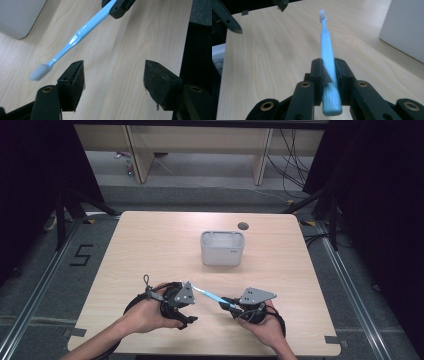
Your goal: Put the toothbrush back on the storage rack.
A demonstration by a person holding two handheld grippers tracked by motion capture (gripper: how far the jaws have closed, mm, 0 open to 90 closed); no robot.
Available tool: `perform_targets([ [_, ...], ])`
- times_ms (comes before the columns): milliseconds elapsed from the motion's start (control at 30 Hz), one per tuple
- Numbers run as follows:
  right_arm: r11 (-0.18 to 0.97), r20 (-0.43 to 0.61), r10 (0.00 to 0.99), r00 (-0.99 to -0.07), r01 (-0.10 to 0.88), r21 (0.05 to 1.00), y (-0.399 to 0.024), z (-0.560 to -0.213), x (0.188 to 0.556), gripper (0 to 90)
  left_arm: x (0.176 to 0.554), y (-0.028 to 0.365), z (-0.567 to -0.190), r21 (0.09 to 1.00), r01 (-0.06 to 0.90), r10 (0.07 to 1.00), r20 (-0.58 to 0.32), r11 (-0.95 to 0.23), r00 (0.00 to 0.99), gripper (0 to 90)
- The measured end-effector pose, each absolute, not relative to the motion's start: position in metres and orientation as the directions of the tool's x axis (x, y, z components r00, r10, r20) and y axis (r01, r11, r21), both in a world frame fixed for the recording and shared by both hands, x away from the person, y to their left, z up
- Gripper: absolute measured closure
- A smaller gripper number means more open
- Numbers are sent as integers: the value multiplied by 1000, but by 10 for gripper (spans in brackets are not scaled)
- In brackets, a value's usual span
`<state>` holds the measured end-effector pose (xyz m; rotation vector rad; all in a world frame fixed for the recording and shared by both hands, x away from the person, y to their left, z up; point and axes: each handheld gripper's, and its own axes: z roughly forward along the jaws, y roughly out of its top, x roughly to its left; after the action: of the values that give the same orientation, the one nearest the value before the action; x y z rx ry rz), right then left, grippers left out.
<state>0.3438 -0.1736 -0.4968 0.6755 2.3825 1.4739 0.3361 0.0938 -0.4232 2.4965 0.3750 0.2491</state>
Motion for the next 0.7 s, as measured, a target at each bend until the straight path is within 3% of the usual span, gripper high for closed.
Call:
perform_targets([
  [333, 273, 56, 623, -780, 284, 919, -183, -492, 339, 789, 346, 108, -441, 716, 303, 441, 7, -629, 898, 336],
  [400, 253, 28, 641, -767, 246, 936, -183, -491, 340, 789, 349, 110, -444, 744, 320, 465, -14, -587, 885, 337],
  [700, 161, 59, 697, -715, 236, 958, -186, -484, 336, 789, 357, 109, -456, 811, 350, 520, -66, -469, 851, 321],
])
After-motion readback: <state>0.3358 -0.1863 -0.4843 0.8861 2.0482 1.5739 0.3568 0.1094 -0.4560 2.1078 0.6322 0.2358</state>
